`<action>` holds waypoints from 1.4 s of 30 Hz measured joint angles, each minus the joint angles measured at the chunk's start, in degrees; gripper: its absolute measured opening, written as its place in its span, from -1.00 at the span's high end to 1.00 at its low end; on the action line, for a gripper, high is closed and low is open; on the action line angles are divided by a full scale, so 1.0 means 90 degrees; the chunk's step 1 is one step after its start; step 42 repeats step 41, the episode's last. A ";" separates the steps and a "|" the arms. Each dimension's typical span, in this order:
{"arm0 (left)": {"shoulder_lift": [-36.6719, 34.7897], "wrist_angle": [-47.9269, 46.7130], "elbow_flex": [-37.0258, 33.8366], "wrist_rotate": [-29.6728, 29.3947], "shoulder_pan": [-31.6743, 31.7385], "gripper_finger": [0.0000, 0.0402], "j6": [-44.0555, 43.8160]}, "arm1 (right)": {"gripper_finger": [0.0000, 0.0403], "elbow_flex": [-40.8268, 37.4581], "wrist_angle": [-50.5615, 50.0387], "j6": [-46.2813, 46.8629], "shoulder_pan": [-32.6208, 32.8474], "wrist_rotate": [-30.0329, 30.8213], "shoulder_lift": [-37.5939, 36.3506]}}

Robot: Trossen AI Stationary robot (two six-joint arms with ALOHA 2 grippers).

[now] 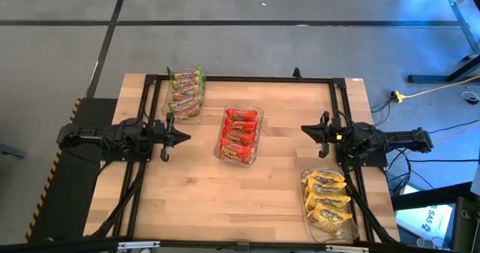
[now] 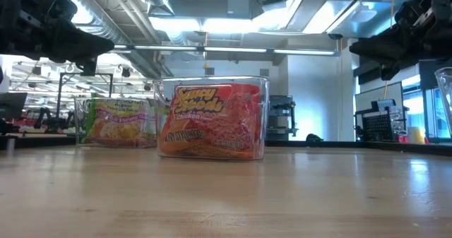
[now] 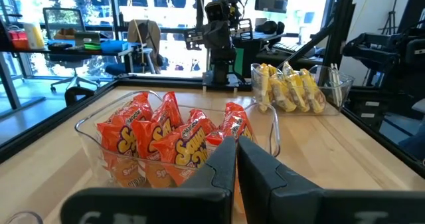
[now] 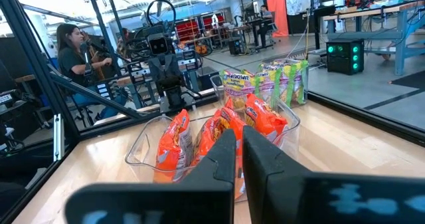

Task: Sort Maruchan noodles
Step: Return to home position

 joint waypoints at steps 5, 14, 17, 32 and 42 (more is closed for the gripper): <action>0.0000 0.0000 0.0000 0.0000 -0.0002 0.95 0.0000 | 0.99 0.0000 0.0000 -0.0002 0.0000 -0.0001 0.0000; 0.0000 0.0000 0.0000 0.0002 0.0000 0.90 0.0000 | 0.99 0.0000 0.0000 -0.0001 0.0000 -0.0002 0.0000; 0.0000 -0.0002 0.0000 0.0002 0.0000 0.91 0.0000 | 0.99 0.0000 0.0000 0.0000 0.0000 -0.0002 0.0000; 0.0000 -0.0002 0.0000 0.0002 0.0000 0.94 0.0000 | 0.99 0.0000 0.0000 -0.0002 0.0000 -0.0002 0.0000; 0.0000 -0.0002 0.0000 0.0002 0.0000 0.91 0.0000 | 0.99 -0.0001 0.0000 -0.0001 0.0001 -0.0004 0.0001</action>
